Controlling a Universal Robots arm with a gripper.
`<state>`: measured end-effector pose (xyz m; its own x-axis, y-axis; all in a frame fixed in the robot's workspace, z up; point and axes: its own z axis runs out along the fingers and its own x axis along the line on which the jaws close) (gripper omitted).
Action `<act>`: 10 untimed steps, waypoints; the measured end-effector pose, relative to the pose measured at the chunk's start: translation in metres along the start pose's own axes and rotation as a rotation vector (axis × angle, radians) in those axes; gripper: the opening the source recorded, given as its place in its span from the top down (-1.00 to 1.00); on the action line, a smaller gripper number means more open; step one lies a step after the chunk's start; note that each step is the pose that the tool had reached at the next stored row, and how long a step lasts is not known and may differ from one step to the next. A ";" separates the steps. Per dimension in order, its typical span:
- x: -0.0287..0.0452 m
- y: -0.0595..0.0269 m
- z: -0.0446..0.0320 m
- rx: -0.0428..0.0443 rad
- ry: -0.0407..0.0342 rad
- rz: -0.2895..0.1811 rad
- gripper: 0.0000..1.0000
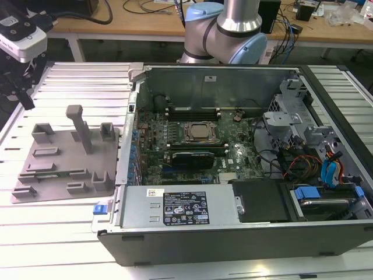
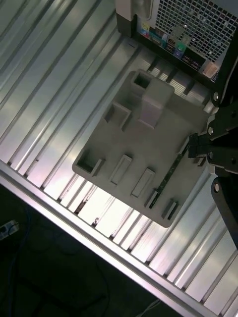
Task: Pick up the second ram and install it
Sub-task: 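Pick up the second ram and move it above second insertion slot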
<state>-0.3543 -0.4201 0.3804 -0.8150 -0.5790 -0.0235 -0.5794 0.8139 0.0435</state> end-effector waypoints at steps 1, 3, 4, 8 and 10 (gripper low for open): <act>0.0000 0.0000 0.0000 -0.0001 0.0003 -0.005 0.84; 0.0000 0.0000 0.0000 -0.0006 0.0011 -0.026 0.84; 0.0000 0.0000 0.0000 -0.0008 0.0016 -0.034 0.84; 0.0000 0.0000 0.0000 -0.0016 0.0030 -0.067 0.84; 0.0000 0.0000 0.0000 -0.0020 0.0038 -0.086 0.84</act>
<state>-0.3543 -0.4201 0.3805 -0.7625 -0.6466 -0.0235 -0.6469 0.7613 0.0435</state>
